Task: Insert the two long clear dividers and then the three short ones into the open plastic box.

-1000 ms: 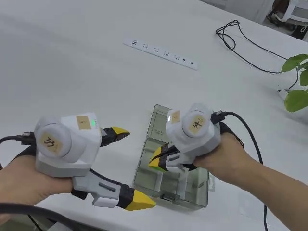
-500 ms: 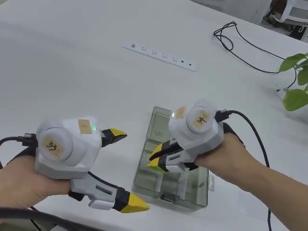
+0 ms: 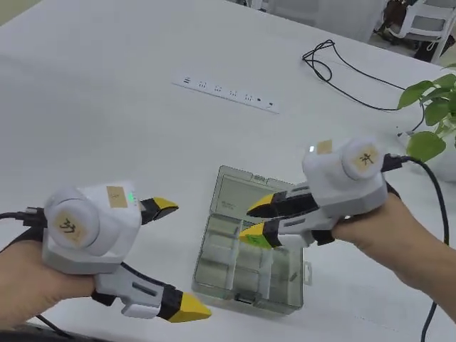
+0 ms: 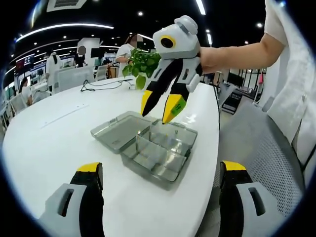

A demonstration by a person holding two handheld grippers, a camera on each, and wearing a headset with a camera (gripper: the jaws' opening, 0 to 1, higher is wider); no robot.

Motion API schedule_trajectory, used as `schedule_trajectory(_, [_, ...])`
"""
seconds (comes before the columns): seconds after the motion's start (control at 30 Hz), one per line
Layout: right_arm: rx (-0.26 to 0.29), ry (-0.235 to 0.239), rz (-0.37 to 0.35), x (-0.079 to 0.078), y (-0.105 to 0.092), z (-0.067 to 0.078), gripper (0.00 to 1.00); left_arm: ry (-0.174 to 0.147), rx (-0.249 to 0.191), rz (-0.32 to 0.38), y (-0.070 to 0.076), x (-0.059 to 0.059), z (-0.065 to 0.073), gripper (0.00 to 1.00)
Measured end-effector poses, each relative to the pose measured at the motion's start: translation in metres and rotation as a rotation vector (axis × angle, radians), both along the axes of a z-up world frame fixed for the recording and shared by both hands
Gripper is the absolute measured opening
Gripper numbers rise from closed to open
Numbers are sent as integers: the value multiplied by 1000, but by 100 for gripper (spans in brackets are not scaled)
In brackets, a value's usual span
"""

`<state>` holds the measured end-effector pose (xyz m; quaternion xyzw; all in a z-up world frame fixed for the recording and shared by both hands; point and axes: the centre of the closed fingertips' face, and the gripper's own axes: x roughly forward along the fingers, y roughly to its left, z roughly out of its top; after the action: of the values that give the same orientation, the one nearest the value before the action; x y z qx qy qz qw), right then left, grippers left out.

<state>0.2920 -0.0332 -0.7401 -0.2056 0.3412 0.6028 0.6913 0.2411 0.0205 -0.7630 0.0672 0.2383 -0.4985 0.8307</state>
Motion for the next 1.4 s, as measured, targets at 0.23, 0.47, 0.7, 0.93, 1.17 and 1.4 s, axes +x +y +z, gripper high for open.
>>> schedule_trajectory(0.23, [2, -3, -78, 2, -34, 6, 33, -7, -2, 5, 0, 2, 5, 100])
schedule_trajectory(0.47, [-20, 9, -130, -5, -78, 0, 37, -15, 12, -2, 0, 2, 7, 100])
schedule_trajectory(0.7, [-59, 38, -169, -16, -120, -17, 45, -17, 18, -20, -4, -2, 9, 100])
schedule_trajectory(0.93, [-136, 73, -179, -24, -152, -41, 49, -18, 18, -14, -2, -1, 11, 100])
schedule_trajectory(1.17, [-233, 62, -125, -24, -176, -66, 49, -14, 21, -6, 2, -1, 10, 100])
schedule_trajectory(1.4, [-380, 28, 5, -25, -204, -89, 47, -8, 15, 2, 2, -1, 9, 100])
